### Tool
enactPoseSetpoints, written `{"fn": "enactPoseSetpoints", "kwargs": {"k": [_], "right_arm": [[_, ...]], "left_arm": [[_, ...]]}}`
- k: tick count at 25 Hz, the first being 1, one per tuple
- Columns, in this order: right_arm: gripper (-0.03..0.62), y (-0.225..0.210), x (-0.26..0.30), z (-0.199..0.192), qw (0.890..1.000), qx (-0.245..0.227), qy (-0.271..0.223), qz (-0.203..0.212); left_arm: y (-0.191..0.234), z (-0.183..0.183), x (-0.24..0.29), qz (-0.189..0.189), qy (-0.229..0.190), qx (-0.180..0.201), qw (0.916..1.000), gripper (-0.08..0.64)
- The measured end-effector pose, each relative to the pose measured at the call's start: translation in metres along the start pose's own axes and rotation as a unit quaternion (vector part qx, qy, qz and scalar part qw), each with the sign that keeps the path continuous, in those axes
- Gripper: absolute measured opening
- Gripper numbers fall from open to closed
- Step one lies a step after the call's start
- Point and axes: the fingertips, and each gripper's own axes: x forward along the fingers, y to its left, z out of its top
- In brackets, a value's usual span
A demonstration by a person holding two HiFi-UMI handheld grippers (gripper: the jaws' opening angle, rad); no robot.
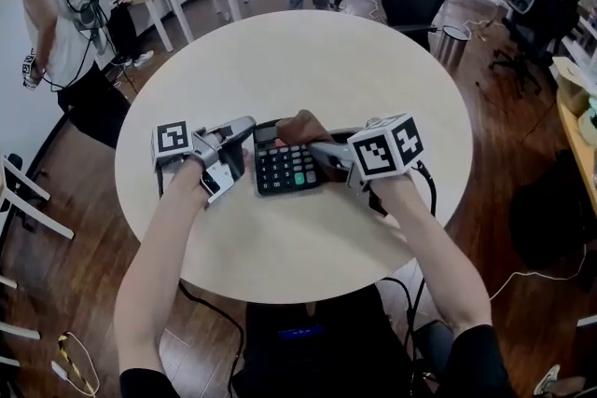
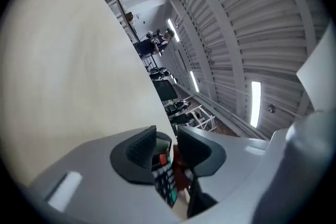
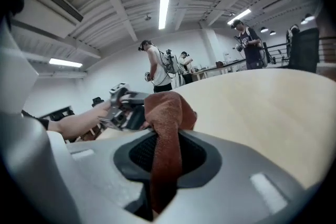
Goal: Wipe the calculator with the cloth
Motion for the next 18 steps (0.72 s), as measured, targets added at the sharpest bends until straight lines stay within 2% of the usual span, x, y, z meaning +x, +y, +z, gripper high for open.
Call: {"fn": "enactPoseSetpoints", "kwargs": {"k": [2, 3, 5, 8, 11, 14, 16, 18], "right_arm": [[0.064, 0.011, -0.001, 0.008, 0.999, 0.018, -0.011, 0.038], [0.064, 0.01, -0.003, 0.013, 0.999, 0.021, -0.021, 0.041], [0.064, -0.011, -0.013, 0.028, 0.999, 0.017, -0.047, 0.004], [0.064, -0.058, -0.029, 0.063, 0.994, -0.005, -0.086, -0.074], [0.064, -0.075, -0.011, 0.09, 0.988, -0.086, -0.068, -0.109], [0.064, -0.075, 0.031, 0.097, 0.982, -0.161, -0.01, -0.099], [0.064, -0.076, 0.06, 0.092, 0.983, -0.169, 0.028, -0.07], [0.064, -0.077, 0.082, 0.083, 0.987, -0.145, 0.061, -0.028]], "left_arm": [[0.0, 0.028, 0.017, -0.021, -0.033, -0.01, 0.9992, 0.115], [0.001, 0.039, 0.019, -0.022, -0.047, -0.011, 0.9986, 0.115], [0.003, 0.047, 0.01, -0.009, -0.053, 0.0, 0.9985, 0.115], [-0.004, 0.036, -0.01, -0.006, -0.033, 0.013, 0.9994, 0.115], [-0.028, 0.0, -0.029, -0.027, -0.002, 0.017, 0.9995, 0.115], [-0.057, -0.075, -0.034, -0.079, 0.081, 0.026, 0.9932, 0.097], [-0.065, -0.122, -0.029, -0.095, 0.137, 0.01, 0.986, 0.097], [-0.066, -0.14, -0.021, -0.084, 0.15, -0.014, 0.985, 0.083]]}}
